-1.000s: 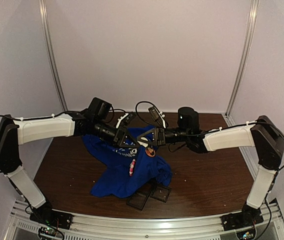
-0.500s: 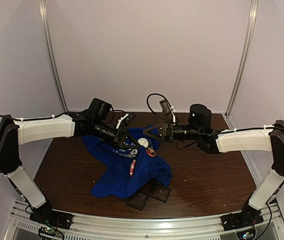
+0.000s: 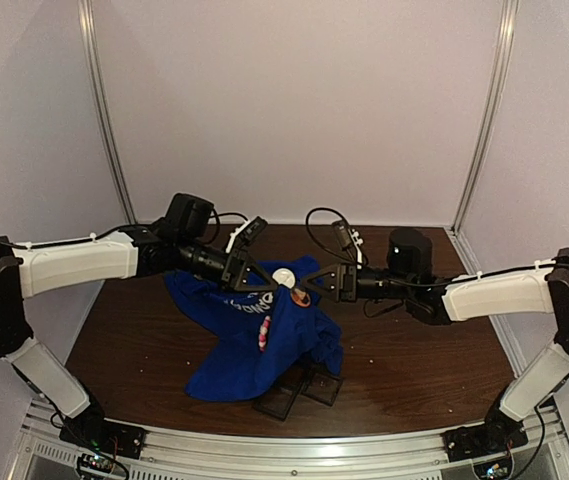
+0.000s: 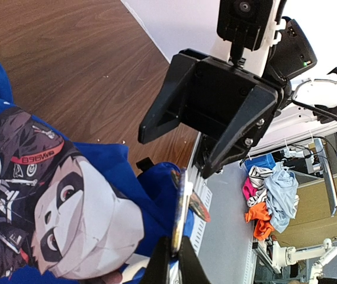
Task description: Remove the brooch from the garment
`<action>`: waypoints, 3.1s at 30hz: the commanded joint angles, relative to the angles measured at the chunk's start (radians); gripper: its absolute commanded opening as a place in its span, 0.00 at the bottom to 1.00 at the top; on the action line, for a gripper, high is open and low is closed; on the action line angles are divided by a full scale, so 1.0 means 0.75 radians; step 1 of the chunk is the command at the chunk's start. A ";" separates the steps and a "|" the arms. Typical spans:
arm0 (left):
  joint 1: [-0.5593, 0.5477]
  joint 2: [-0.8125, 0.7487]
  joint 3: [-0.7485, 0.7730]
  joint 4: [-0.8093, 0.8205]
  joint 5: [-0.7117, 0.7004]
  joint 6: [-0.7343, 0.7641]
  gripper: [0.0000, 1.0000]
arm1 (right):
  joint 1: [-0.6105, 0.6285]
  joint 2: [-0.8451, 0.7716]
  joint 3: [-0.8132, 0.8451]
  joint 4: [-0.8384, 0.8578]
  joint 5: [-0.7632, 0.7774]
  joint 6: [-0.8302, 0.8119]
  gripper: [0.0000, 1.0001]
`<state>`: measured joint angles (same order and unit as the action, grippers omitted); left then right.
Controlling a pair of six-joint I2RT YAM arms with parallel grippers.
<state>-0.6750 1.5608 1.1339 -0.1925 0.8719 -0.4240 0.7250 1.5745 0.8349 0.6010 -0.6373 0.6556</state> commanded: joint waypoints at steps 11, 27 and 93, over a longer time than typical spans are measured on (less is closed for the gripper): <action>-0.008 -0.066 -0.015 0.093 0.026 -0.007 0.00 | 0.049 0.061 0.085 0.053 -0.065 0.002 0.26; -0.008 -0.083 0.012 -0.039 -0.027 0.103 0.15 | 0.070 0.125 0.126 0.133 -0.113 0.010 0.00; -0.037 -0.084 0.092 -0.263 -0.023 0.319 0.00 | 0.094 0.159 0.605 -0.890 -0.338 -0.593 0.16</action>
<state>-0.6987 1.4937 1.1896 -0.4316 0.8444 -0.1604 0.7853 1.7199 1.3224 -0.1642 -0.9241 0.1921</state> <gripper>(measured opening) 0.015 0.044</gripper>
